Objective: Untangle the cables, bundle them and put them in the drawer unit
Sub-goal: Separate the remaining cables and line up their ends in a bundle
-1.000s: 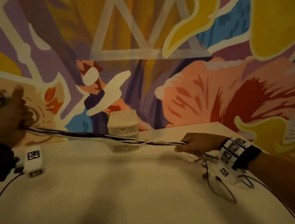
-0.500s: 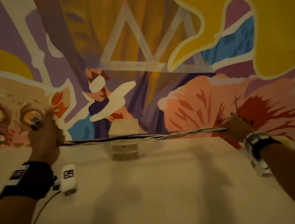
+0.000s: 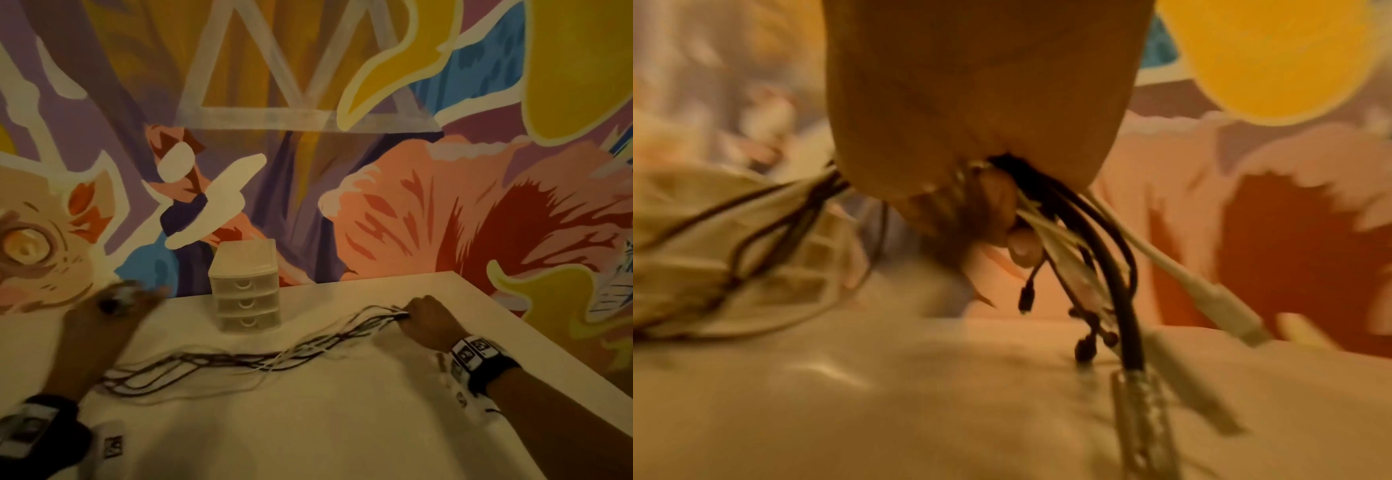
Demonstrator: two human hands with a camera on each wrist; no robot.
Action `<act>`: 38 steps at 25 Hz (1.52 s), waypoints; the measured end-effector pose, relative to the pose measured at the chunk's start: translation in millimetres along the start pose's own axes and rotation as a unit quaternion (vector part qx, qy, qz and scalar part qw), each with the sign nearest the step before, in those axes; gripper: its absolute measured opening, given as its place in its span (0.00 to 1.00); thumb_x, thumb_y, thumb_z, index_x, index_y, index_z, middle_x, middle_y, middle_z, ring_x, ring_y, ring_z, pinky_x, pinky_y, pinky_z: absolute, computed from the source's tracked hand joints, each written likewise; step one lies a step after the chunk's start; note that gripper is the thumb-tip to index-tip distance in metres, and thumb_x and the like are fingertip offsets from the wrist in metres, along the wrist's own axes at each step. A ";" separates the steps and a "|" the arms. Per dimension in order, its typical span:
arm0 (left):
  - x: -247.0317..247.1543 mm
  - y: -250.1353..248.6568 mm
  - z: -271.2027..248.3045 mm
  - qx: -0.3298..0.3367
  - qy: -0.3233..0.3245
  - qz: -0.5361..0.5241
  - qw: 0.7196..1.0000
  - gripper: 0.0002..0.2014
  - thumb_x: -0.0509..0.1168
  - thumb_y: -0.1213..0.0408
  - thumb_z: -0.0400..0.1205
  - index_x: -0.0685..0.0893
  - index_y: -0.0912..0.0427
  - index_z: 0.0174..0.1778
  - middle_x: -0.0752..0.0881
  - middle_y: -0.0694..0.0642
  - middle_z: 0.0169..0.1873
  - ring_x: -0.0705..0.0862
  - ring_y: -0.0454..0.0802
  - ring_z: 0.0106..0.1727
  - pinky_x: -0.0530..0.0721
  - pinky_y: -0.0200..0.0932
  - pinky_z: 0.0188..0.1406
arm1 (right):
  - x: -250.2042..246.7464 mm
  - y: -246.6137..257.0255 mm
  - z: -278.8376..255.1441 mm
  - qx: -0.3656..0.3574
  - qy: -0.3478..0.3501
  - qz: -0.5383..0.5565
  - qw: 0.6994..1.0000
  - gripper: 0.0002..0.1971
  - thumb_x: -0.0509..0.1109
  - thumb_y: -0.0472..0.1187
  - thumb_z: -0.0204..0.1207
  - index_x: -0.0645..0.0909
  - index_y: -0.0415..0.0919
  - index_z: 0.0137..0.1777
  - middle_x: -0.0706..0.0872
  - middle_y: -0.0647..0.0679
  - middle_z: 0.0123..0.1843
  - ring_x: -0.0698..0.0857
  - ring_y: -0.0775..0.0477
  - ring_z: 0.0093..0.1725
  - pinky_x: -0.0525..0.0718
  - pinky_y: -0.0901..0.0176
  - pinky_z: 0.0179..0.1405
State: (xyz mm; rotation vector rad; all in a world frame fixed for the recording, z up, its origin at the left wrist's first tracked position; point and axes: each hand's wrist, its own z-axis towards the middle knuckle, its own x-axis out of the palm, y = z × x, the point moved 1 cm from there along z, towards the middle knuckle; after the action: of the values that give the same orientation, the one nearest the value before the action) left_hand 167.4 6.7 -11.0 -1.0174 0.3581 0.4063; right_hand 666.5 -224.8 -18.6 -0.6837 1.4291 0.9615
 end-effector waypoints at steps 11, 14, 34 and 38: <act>131.4 -139.8 -78.7 0.246 0.322 0.227 0.886 0.17 0.70 0.32 0.81 0.88 0.42 0.49 0.93 0.47 0.43 0.88 0.47 0.46 0.85 0.50 0.48 | 2.1 122.5 -48.3 -0.183 0.022 0.014 0.983 0.17 0.63 0.58 0.88 0.77 0.52 0.38 0.85 0.49 0.41 0.77 0.48 0.44 0.73 0.54 0.43; 114.7 -128.0 -52.7 0.276 0.315 0.266 0.868 0.18 0.72 0.36 0.83 0.93 0.43 0.61 0.94 0.47 0.49 0.88 0.47 0.50 0.86 0.48 0.51 | 2.0 88.3 -44.2 -0.271 0.050 0.091 0.957 0.18 0.64 0.64 0.89 0.77 0.59 0.38 0.84 0.56 0.34 0.82 0.55 0.37 0.75 0.61 0.40; 50.2 -148.5 -39.2 -0.096 0.036 -0.384 0.918 0.22 0.68 0.34 0.84 0.90 0.50 0.42 0.74 0.45 0.24 0.68 0.41 0.24 0.67 0.39 0.25 | -9.7 176.8 -53.7 -0.338 0.078 0.171 0.922 0.69 0.84 0.76 0.59 0.45 0.62 0.93 0.54 0.60 0.95 0.60 0.55 0.90 0.60 0.50 0.90; 43.0 -151.4 -45.1 -0.109 0.061 -0.408 0.905 0.24 0.67 0.31 0.83 0.87 0.48 0.36 0.66 0.49 0.25 0.61 0.43 0.24 0.61 0.41 0.22 | 31.8 244.2 -51.6 -0.371 0.072 0.245 0.893 0.33 0.76 0.74 0.72 0.83 0.58 0.72 0.91 0.54 0.68 0.89 0.51 0.66 0.86 0.51 0.70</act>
State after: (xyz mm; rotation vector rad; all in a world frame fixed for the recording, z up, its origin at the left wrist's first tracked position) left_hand 273.7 -96.0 59.5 -1.3155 -0.0286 -0.3872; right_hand 427.1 -147.5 -15.0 -0.9793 1.3715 1.9436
